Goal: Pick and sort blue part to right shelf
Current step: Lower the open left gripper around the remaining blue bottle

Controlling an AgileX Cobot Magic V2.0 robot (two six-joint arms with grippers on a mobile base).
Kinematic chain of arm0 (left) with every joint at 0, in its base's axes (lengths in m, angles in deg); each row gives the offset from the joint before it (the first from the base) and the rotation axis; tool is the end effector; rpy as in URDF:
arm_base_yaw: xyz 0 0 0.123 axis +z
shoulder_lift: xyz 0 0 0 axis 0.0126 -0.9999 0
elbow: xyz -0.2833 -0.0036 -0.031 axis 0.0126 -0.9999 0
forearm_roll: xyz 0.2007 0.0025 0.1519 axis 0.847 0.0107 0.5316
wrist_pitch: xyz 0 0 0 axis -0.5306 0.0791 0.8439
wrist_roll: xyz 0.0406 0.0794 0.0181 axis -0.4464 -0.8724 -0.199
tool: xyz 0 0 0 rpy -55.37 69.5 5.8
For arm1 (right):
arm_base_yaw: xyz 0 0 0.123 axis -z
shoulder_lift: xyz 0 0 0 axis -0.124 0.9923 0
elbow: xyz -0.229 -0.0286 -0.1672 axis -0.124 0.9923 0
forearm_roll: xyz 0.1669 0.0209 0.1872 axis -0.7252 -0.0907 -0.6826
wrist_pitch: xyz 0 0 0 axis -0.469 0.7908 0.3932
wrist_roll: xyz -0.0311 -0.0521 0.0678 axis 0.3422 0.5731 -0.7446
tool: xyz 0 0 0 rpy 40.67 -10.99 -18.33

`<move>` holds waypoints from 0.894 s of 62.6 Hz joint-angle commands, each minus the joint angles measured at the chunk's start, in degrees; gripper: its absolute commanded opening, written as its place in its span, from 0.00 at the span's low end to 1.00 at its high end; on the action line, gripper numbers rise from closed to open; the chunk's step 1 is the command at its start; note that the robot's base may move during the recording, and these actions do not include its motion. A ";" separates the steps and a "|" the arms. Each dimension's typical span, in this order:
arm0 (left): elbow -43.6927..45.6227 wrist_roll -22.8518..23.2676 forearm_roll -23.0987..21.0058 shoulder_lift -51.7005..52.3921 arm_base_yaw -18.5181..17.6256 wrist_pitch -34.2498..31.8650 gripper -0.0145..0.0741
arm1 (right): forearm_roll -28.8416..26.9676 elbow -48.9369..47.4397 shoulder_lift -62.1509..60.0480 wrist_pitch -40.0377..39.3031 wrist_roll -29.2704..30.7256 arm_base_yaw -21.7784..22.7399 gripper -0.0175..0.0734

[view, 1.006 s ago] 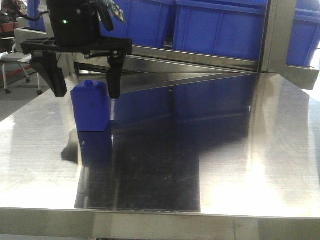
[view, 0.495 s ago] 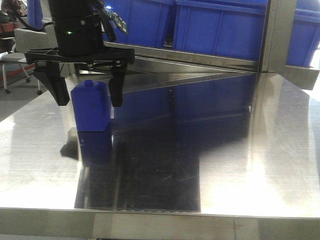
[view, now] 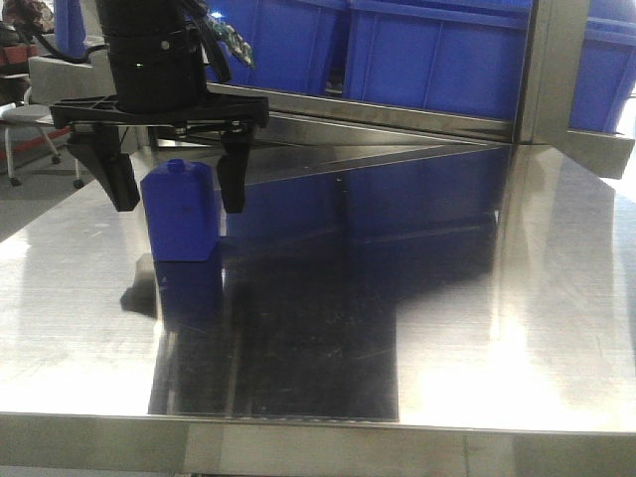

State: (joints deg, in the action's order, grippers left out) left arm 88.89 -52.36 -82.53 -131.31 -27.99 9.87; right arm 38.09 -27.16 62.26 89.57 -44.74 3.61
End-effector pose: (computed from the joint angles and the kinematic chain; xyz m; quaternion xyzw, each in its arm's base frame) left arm 0.3832 -0.1933 0.2433 0.0326 0.9959 -0.0161 0.0829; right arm 0.0806 0.0033 0.3001 -0.0030 0.7289 0.0259 0.6842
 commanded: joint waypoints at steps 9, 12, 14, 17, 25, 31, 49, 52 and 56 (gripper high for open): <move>0.98 0.54 -0.17 3.15 -0.28 2.55 0.91 | 0.76 -1.82 0.21 -5.45 0.23 0.36 0.60; 0.44 0.54 -0.17 3.15 -0.28 2.55 0.91 | 0.76 -1.82 0.21 -5.45 0.23 0.36 0.60; 0.21 0.54 -0.17 3.15 -0.28 2.55 0.91 | 0.76 -1.82 0.21 -5.45 0.23 0.36 0.60; -0.42 0.54 -0.17 3.15 -0.28 2.55 0.91 | 0.76 -1.82 0.21 -5.45 0.23 0.36 0.60; -0.69 0.54 -0.06 3.15 -0.28 2.36 0.91 | 0.76 -1.82 0.21 -5.45 0.23 0.36 0.60; -0.69 0.54 -0.06 3.15 -0.28 2.06 0.91 | 0.76 -1.82 0.21 -5.45 0.23 0.36 0.60; -0.69 0.54 0.05 3.15 -0.28 1.80 0.91 | 0.76 -1.82 0.21 -5.45 0.23 0.36 0.60; -0.69 0.54 0.05 3.15 -0.28 1.56 0.90 | 0.76 -1.82 0.21 -5.45 0.23 0.36 0.60; -0.69 0.54 0.05 3.15 -0.28 1.44 0.88 | 0.76 -1.82 0.21 -5.45 0.23 0.36 0.60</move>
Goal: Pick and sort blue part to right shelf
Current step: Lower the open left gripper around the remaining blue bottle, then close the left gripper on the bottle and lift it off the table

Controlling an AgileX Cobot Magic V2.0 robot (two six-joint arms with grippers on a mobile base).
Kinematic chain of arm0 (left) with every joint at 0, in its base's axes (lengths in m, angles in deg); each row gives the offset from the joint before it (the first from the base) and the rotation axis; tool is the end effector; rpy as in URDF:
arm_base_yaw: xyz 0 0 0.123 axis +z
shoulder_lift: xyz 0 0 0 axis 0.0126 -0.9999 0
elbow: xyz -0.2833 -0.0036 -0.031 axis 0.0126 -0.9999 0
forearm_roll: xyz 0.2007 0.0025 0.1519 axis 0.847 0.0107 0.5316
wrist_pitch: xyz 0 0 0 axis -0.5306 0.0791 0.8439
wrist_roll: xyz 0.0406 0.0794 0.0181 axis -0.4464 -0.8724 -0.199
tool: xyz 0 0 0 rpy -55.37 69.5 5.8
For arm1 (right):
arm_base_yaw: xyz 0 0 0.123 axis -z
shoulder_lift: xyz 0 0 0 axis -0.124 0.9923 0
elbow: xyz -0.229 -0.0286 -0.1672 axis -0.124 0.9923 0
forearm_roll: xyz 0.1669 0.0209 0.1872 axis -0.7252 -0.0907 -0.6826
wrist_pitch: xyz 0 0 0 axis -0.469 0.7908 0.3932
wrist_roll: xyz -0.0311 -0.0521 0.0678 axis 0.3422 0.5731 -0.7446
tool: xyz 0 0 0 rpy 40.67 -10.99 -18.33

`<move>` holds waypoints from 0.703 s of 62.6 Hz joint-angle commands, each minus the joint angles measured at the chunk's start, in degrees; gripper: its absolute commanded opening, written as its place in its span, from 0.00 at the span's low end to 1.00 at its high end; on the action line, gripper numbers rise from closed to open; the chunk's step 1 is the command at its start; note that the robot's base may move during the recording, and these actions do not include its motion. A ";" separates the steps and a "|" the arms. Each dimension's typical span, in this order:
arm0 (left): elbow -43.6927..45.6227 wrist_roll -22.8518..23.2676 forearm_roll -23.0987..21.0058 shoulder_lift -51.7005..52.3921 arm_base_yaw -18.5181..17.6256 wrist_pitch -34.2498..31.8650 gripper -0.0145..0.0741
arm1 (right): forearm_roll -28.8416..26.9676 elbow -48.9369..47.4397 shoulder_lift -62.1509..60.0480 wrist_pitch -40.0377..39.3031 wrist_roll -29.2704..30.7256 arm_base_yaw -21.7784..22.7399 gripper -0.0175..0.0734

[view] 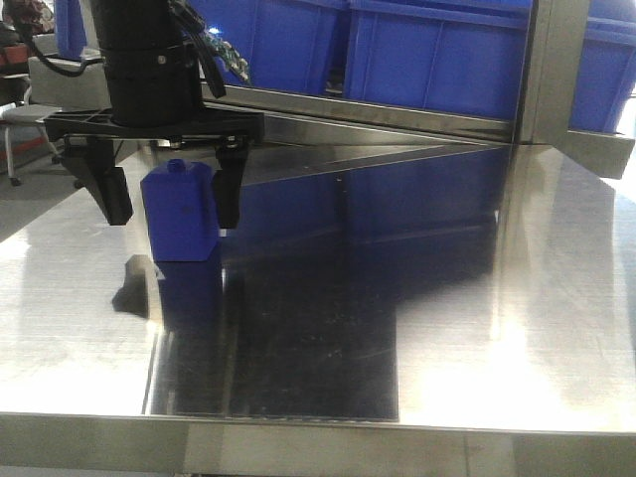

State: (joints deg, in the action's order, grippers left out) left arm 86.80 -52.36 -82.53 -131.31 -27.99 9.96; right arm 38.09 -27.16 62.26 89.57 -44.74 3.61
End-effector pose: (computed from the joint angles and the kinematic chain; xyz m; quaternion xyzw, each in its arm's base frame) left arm 0.3793 -0.1913 0.2337 0.0330 0.9973 -0.0079 0.0658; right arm 0.0806 0.0033 0.3001 -0.0030 0.7289 0.0259 0.6842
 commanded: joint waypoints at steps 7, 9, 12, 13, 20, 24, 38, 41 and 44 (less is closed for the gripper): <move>1.40 0.54 0.05 3.15 -0.28 1.01 0.80 | 0.76 -1.82 0.21 -5.45 0.23 0.36 0.60; 1.40 0.54 0.05 3.15 -0.28 1.07 0.79 | 0.76 -1.82 0.21 -5.45 0.23 0.36 0.60; 1.40 0.54 0.05 3.15 -0.28 1.07 0.76 | 0.76 -1.82 0.21 -5.45 0.23 0.36 0.60; 1.40 0.54 0.05 3.15 -0.28 1.07 0.75 | 0.76 -1.82 0.21 -5.45 0.23 0.36 0.60; 1.40 0.54 0.05 3.15 -0.28 0.98 0.67 | 0.76 -1.82 0.21 -5.45 0.23 0.36 0.60; 1.40 0.54 0.05 3.15 -0.28 0.98 0.63 | 0.76 -1.82 0.21 -5.45 0.23 0.36 0.60; 1.40 0.54 0.05 3.15 -0.28 0.98 0.58 | 0.76 -1.82 0.21 -5.45 0.23 0.36 0.60; 1.40 0.54 0.05 3.15 -0.28 0.98 0.58 | 0.76 -1.82 0.21 -5.45 0.23 0.36 0.60; 1.40 0.54 -0.04 3.15 -0.28 0.98 0.58 | 0.76 -1.82 0.21 -5.45 0.23 0.36 0.60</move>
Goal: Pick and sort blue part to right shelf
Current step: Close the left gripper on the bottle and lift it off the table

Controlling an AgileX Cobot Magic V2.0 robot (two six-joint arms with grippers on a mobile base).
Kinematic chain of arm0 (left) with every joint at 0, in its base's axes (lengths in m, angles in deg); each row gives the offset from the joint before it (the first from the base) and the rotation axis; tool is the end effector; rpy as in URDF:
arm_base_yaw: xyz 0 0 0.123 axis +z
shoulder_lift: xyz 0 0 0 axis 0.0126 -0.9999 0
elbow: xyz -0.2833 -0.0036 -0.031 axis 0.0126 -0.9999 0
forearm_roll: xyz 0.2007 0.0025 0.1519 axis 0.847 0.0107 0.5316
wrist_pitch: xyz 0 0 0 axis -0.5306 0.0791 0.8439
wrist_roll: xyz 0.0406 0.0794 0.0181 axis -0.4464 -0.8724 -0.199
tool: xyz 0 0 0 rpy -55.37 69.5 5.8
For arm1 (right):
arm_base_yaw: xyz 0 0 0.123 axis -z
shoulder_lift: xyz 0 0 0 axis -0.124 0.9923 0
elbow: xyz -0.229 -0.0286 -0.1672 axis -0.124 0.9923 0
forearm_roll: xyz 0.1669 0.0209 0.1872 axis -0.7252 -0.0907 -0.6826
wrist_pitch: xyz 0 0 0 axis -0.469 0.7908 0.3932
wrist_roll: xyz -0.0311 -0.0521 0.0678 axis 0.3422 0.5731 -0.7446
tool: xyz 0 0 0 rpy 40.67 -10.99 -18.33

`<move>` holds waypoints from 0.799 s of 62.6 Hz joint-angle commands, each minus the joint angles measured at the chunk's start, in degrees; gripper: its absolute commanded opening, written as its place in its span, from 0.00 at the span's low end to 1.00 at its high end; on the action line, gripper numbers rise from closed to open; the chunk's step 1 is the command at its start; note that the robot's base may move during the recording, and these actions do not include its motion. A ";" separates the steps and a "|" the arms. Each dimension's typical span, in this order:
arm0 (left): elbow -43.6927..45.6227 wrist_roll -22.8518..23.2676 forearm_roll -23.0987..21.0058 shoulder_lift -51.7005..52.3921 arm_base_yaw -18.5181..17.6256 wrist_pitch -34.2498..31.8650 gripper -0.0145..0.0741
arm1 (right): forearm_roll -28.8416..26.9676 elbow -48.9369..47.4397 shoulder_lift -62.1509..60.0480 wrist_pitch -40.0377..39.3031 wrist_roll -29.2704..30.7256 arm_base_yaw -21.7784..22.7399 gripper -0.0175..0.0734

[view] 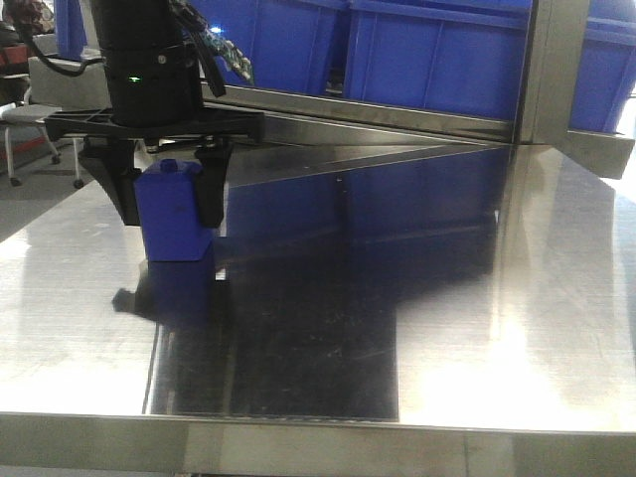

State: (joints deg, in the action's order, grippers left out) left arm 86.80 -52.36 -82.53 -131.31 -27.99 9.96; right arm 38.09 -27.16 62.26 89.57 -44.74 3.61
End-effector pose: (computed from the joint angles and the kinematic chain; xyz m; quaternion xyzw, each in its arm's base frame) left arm 0.3793 -0.1913 0.2337 0.0330 0.9973 -0.0079 0.0658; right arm 0.0806 0.0033 0.3001 -0.0030 0.7289 0.0259 0.6842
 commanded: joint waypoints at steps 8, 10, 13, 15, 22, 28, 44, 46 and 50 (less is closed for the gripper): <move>1.40 0.32 -0.30 3.88 -0.28 1.09 0.58 | 0.76 -1.82 0.21 -5.45 0.23 0.36 0.60; 1.40 -0.07 -0.30 4.49 -0.28 1.09 0.58 | 0.76 -1.82 0.21 -5.45 0.23 0.36 0.60; 1.40 -1.08 -0.53 5.25 -0.28 1.09 0.58 | 0.76 -1.82 0.21 -5.45 0.23 0.36 0.60; 1.40 -2.32 -0.95 5.89 -0.28 1.09 0.58 | 0.76 -1.82 0.21 -5.45 0.23 0.36 0.60; 1.37 -10.98 -4.31 9.10 -0.28 1.23 0.58 | 0.76 -1.82 0.21 -5.45 0.23 0.36 0.60; 0.90 -19.35 -7.05 11.63 -0.28 1.65 0.58 | 0.76 -1.82 0.21 -5.45 0.23 0.36 0.60; -9.57 -33.43 -12.01 21.00 0.29 -9.39 0.58 | 0.76 -1.82 0.21 -5.45 0.23 0.36 0.60; -11.72 -34.23 -12.01 22.32 0.29 -12.52 0.58 | 0.76 -1.82 0.21 -5.45 0.23 0.36 0.60; -16.83 -34.98 -12.01 25.64 0.29 -19.85 0.58 | 0.76 -1.82 0.21 -5.45 0.23 0.36 0.60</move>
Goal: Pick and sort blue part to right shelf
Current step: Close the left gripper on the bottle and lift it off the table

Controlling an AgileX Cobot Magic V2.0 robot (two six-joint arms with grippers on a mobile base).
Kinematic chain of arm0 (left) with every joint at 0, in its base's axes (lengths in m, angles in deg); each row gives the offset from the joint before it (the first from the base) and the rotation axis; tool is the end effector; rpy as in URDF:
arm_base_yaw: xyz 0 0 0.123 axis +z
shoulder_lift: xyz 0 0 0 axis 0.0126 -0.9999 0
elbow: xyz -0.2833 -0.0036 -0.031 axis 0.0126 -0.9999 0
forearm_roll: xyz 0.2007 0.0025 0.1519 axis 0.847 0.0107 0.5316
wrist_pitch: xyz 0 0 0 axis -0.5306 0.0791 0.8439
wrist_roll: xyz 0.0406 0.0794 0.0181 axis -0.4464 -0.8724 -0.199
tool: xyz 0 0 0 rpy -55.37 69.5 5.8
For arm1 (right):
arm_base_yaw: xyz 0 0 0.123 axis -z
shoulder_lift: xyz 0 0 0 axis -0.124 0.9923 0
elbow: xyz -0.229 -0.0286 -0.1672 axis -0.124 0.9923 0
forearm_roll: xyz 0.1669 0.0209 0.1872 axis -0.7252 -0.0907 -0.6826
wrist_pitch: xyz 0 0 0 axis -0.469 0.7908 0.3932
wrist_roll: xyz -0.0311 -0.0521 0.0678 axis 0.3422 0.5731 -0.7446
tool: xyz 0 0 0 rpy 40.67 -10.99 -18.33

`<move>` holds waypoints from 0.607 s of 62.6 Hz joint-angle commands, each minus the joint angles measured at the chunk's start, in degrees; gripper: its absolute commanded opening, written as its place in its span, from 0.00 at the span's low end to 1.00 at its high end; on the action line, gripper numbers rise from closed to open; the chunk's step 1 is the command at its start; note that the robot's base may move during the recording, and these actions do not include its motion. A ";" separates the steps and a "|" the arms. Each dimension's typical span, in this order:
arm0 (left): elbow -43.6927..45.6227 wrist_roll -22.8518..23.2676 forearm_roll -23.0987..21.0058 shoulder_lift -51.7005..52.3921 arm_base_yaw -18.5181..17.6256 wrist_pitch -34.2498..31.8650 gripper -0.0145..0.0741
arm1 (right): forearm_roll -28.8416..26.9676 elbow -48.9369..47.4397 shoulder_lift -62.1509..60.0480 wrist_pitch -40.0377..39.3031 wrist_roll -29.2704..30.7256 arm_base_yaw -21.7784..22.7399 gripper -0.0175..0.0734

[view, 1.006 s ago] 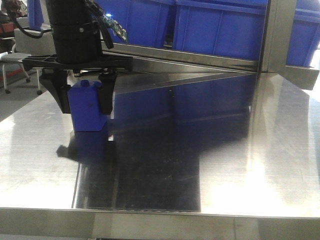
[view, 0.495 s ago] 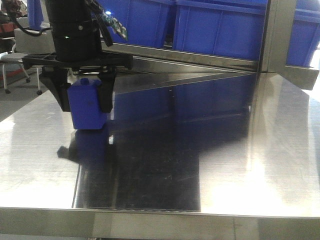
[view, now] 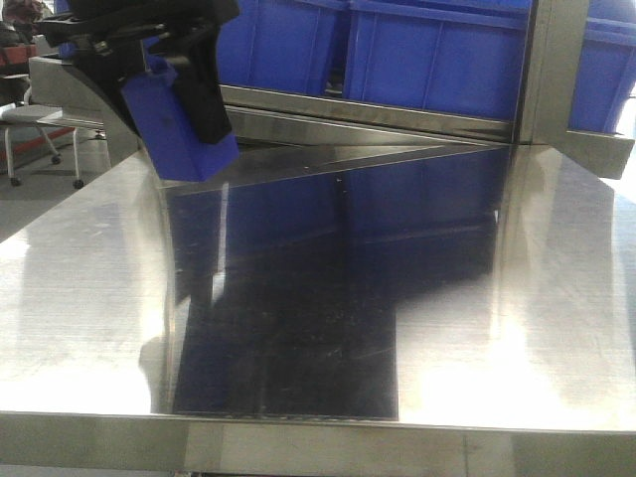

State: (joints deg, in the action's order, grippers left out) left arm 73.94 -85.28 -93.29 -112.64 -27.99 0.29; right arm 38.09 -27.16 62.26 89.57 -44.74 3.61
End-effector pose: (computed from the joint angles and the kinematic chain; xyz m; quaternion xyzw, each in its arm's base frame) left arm 0.3212 -0.1784 0.3063 0.2813 0.9369 -0.0988 0.1826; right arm 0.0806 0.0033 0.3001 -0.0030 0.7289 0.0259 0.6842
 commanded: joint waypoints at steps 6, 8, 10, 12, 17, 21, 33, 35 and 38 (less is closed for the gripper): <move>-10.99 -2.06 -1.25 11.55 0.74 -20.18 0.58 | 0.76 -1.82 0.21 -5.45 0.23 0.36 0.60; -13.26 -2.06 -1.25 13.05 0.93 -23.29 0.58 | 0.76 -1.82 0.21 -5.45 0.23 0.36 0.60; -15.51 -2.06 -1.25 14.91 1.36 -26.39 0.58 | 0.76 -1.82 0.21 -5.45 0.23 0.36 0.60; -18.26 -2.06 -1.25 16.46 2.02 -30.07 0.58 | 0.76 -1.82 0.21 -5.45 0.23 0.36 0.60; -23.42 -0.36 -1.25 20.67 3.60 -36.56 0.58 | 0.76 -1.82 0.21 -5.45 0.23 0.36 0.60; -27.53 2.26 -1.51 23.79 5.50 -40.87 0.58 | 0.76 -1.82 0.21 -5.45 0.23 0.36 0.60; -37.36 4.57 -1.68 34.65 12.24 -46.76 0.58 | 0.76 -1.82 0.21 -5.45 0.23 0.36 0.60; -38.73 4.66 -1.80 36.35 13.54 -47.34 0.58 | 0.76 -1.82 0.21 -5.45 0.23 0.36 0.60; -40.76 5.08 -2.05 38.83 15.13 -47.99 0.58 | 0.76 -1.82 0.21 -5.45 0.23 0.36 0.60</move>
State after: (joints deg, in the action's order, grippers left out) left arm 34.68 -81.49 -94.26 -79.49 -15.46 -41.33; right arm 38.09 -27.16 62.26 89.57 -44.74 3.61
